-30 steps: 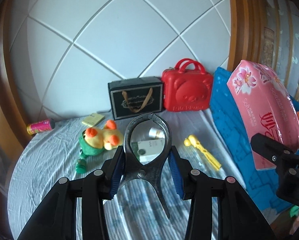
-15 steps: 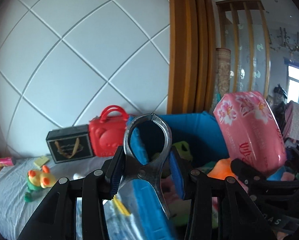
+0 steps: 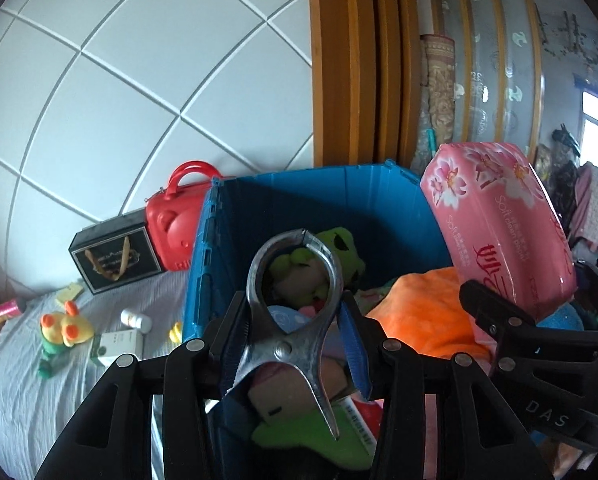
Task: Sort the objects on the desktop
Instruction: 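Carry the metal clip and pink tissue pack up over the blue bin, then open both tools to drop the clip and tissue pack into the bin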
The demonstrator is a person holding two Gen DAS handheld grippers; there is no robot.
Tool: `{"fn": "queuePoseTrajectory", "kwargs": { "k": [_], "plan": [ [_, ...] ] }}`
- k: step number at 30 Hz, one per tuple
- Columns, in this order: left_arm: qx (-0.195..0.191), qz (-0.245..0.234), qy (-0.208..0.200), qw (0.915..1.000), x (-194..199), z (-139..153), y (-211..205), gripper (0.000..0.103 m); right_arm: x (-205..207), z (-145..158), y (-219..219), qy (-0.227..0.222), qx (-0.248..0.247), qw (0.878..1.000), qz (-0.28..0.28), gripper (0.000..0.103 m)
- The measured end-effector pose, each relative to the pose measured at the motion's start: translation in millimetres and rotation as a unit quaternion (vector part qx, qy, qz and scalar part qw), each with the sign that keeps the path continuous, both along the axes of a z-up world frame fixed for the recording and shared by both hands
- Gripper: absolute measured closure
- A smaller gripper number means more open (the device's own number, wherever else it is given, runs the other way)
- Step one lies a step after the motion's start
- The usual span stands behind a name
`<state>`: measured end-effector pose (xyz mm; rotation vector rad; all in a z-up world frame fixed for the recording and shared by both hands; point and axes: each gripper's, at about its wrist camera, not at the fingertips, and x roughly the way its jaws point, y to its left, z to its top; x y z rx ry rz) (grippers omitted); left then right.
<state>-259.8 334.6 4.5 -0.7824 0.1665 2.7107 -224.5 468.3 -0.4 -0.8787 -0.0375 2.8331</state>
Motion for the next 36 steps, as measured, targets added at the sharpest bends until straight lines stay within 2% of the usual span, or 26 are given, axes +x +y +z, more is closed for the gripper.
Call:
{"fn": "queuePoseTrajectory", "kwargs": {
  "k": [1,4,6,13,16,24,30,36],
  "plan": [
    [-0.001,0.003,0.001,1.0,0.3,-0.2,-0.7,0.045,-1.5,-0.9,-0.2,0.0,-0.001,1.0,0.002,0.02],
    [-0.003,0.016,0.009,0.9998,1.2,0.4,-5.0,0.033,-4.9,-4.0,0.1,0.0,-0.006,1.0,0.003,0.019],
    [0.0,0.019,0.011,0.9998,2.3,1.2,-9.3,0.03,-7.0,-5.1,2.7,0.0,-0.012,1.0,0.003,0.018],
    [0.003,0.026,0.012,0.9996,3.8,1.1,-20.1,0.028,-12.3,-4.7,5.7,0.003,-0.022,1.0,0.002,0.012],
    [0.005,0.03,0.011,0.9995,4.0,-0.5,-25.8,0.026,-9.8,-0.8,8.1,0.015,-0.02,1.0,-0.001,0.001],
    [0.013,0.042,0.012,0.999,14.5,-9.3,-49.1,0.024,3.9,7.0,6.9,0.039,-0.028,0.999,-0.01,0.001],
    [0.023,0.056,0.007,0.9982,12.5,-14.3,-79.3,0.024,6.7,6.8,-21.1,0.038,-0.019,0.999,0.004,0.001],
    [0.023,0.077,0.008,0.9967,11.5,-19.7,-126.8,0.024,0.6,4.9,-69.5,0.034,-0.006,0.999,0.027,0.001]
  ]
}}
